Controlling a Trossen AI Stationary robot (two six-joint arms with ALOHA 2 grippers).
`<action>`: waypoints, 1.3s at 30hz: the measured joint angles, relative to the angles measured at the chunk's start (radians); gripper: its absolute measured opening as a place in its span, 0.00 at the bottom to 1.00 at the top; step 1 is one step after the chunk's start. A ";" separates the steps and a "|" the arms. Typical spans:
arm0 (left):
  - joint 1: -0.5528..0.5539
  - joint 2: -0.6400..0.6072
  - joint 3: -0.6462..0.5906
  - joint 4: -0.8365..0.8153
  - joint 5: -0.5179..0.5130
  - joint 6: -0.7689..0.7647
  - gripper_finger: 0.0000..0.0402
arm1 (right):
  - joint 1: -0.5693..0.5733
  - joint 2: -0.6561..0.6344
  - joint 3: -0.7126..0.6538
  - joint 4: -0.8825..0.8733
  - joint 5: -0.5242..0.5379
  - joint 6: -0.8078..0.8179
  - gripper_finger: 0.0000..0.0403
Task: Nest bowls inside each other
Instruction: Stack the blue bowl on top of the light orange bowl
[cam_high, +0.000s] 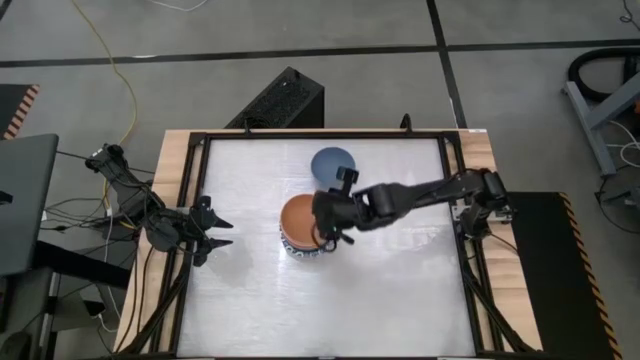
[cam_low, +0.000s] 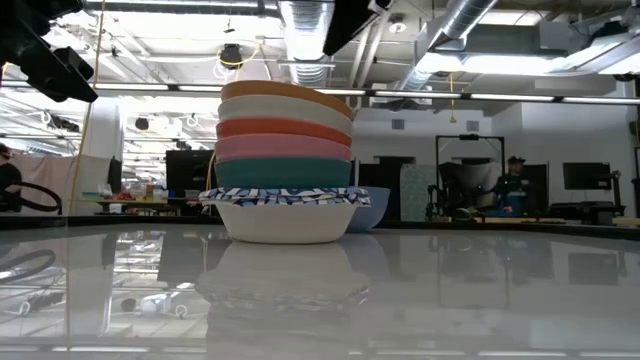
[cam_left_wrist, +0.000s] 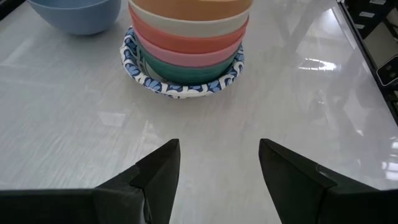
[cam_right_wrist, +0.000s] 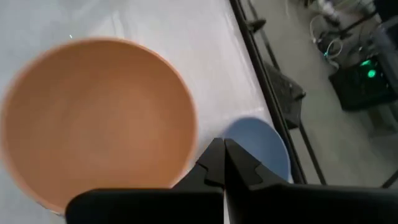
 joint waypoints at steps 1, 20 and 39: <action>0.000 0.000 0.000 0.000 0.000 0.000 0.52 | -0.018 0.000 0.011 -0.019 -0.016 -0.012 0.03; 0.000 0.000 0.000 0.000 0.000 0.000 0.52 | -0.436 -0.048 -0.009 -0.243 -0.678 -0.362 0.03; 0.000 0.000 0.000 0.000 0.000 0.000 0.52 | -0.356 -0.743 -0.873 0.531 -0.738 -0.261 0.08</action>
